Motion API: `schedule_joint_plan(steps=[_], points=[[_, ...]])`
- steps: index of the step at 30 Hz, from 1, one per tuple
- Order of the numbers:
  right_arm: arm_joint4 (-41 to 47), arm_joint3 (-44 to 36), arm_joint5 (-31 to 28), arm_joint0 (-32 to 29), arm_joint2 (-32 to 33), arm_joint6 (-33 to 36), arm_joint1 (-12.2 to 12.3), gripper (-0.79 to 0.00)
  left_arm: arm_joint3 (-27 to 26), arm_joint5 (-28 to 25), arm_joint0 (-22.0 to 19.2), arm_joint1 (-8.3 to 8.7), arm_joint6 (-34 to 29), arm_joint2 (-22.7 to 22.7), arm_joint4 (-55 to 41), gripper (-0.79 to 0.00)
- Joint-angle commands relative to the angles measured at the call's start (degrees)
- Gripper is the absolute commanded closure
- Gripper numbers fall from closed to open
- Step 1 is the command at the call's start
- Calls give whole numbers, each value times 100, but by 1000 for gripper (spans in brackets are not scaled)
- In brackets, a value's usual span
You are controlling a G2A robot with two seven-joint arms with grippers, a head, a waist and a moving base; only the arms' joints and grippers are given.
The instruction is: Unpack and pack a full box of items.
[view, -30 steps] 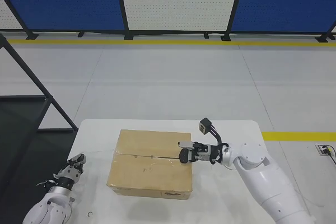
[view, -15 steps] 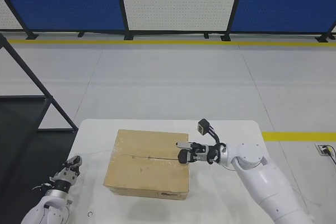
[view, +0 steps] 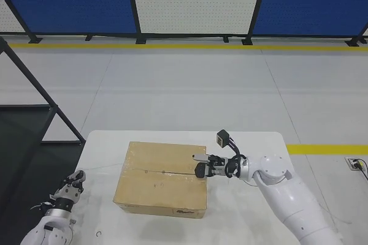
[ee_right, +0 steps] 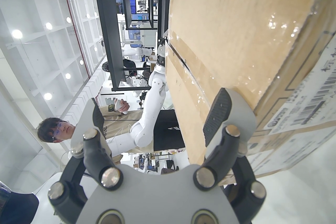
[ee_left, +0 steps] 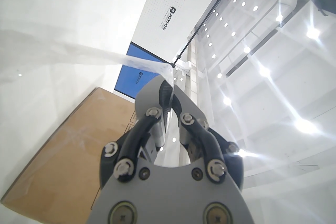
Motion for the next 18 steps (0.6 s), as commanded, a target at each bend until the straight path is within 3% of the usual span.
schedule_joint_plan(steps=[1,17,18], points=[[6,-6,-1,-11,6,9,0,-785,-13,-8,14,-1,5,-18,-2,0],[-47,-95,-29,-66,73,65,17,-785,-131,-47,128,-16,36,-94,20,0],[-53,-98,-30,-66,74,70,17,-785,-145,-46,133,-18,35,-91,16,-129]])
